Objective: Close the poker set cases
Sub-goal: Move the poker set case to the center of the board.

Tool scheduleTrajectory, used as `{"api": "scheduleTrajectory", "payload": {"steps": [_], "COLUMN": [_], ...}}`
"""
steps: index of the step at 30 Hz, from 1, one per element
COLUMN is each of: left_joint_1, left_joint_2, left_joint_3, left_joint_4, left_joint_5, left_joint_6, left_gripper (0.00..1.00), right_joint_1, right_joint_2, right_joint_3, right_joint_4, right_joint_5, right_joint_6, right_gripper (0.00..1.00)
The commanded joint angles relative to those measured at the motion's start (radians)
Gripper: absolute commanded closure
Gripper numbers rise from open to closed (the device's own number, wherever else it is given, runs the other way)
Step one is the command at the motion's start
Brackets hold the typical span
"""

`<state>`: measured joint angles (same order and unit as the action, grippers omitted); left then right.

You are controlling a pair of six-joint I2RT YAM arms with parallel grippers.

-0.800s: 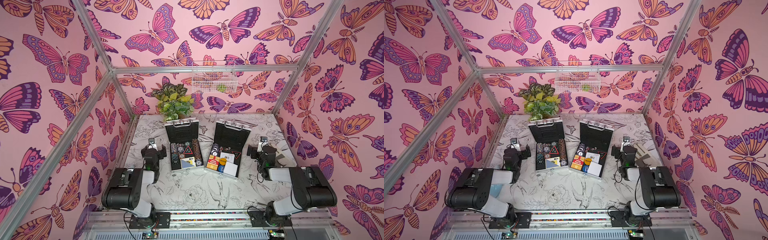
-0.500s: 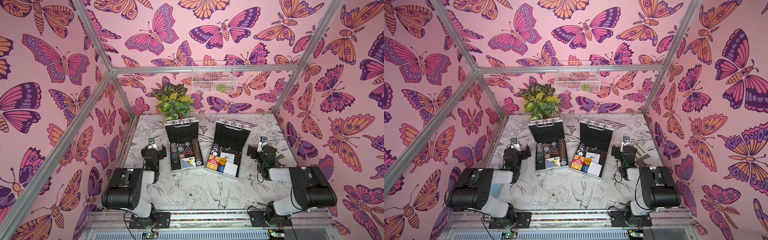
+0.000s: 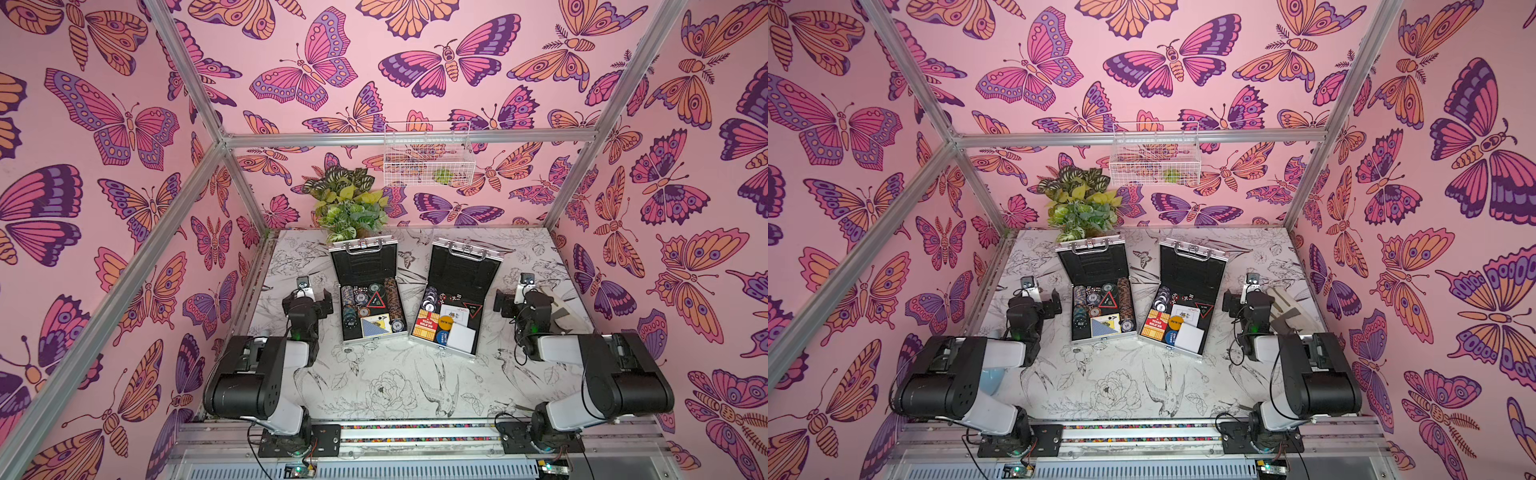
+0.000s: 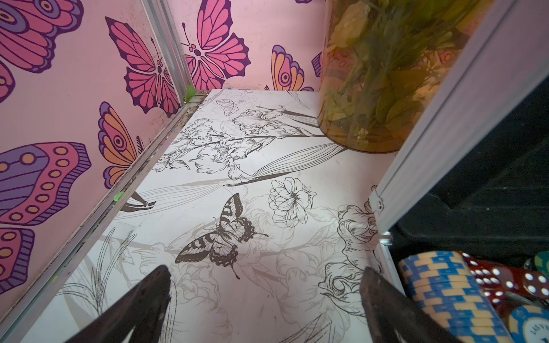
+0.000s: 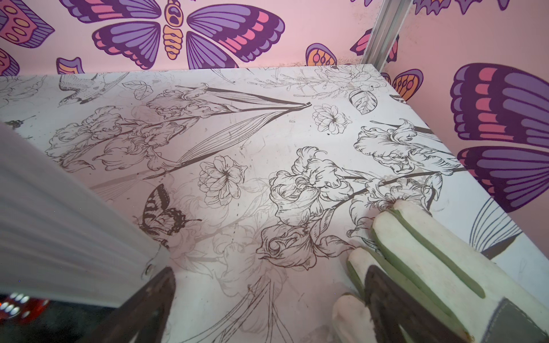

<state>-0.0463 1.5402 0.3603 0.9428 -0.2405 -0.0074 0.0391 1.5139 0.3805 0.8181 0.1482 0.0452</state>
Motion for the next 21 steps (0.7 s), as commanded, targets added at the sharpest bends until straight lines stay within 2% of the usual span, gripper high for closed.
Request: {"api": "scheduleTrajectory", "payload": {"steps": [1, 3, 18, 21], "left_joint_1": [0.014, 0.043, 0.040, 0.024], "left_joint_2": [0.012, -0.001, 0.003, -0.050], "left_joint_3": [-0.003, 0.007, -0.001, 0.009], "left_joint_4": [-0.003, -0.044, -0.021, -0.080], "left_joint_5": [0.021, 0.082, 0.083, 0.066], "left_joint_6": [0.003, -0.012, 0.002, 0.013], "left_gripper": [0.01, 0.01, 0.01, 0.01], "right_joint_1": [-0.007, -0.007, -0.010, -0.009], "right_joint_2": [-0.009, -0.006, -0.009, -0.012], "right_joint_3": [0.021, 0.024, 0.020, 0.018], "right_joint_4": [-0.010, -0.012, -0.008, -0.002], "right_joint_5": [-0.008, -0.011, -0.013, -0.019], "right_joint_6": [0.005, 0.005, 0.005, 0.000], "right_gripper": [0.01, 0.01, 0.01, 0.01]}}
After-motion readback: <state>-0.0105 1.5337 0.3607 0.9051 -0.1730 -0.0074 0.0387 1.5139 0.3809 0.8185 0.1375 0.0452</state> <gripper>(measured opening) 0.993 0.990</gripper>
